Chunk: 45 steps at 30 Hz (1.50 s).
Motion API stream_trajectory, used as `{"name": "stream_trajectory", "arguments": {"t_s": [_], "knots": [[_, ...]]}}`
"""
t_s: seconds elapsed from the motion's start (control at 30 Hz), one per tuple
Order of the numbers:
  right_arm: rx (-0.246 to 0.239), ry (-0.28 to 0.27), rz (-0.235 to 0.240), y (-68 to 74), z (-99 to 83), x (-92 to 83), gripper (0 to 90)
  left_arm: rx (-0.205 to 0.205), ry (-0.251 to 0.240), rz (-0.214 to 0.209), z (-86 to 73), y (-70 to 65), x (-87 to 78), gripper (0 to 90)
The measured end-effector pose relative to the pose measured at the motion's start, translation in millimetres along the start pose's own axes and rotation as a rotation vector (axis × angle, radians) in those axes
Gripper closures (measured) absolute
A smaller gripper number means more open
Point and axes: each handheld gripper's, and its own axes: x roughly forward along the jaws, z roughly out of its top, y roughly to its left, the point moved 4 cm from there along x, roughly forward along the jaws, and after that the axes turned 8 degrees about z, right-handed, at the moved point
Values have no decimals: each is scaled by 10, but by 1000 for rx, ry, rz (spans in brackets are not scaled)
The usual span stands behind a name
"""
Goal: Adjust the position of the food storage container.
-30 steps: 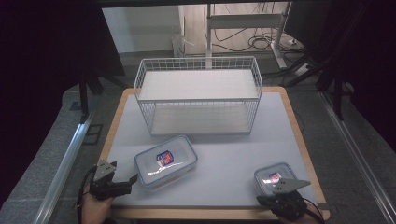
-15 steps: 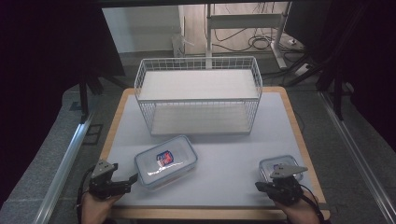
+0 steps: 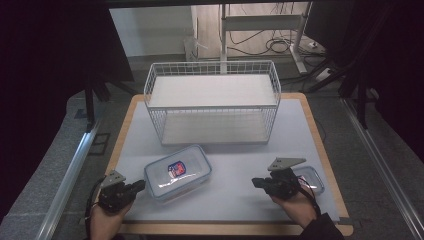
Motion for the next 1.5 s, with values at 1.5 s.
{"name": "stream_trajectory", "arguments": {"t_s": [1.5], "knots": [[72,-11,-197,-499,425,685,895,35,22,-20,746,-302,879,868]]}}
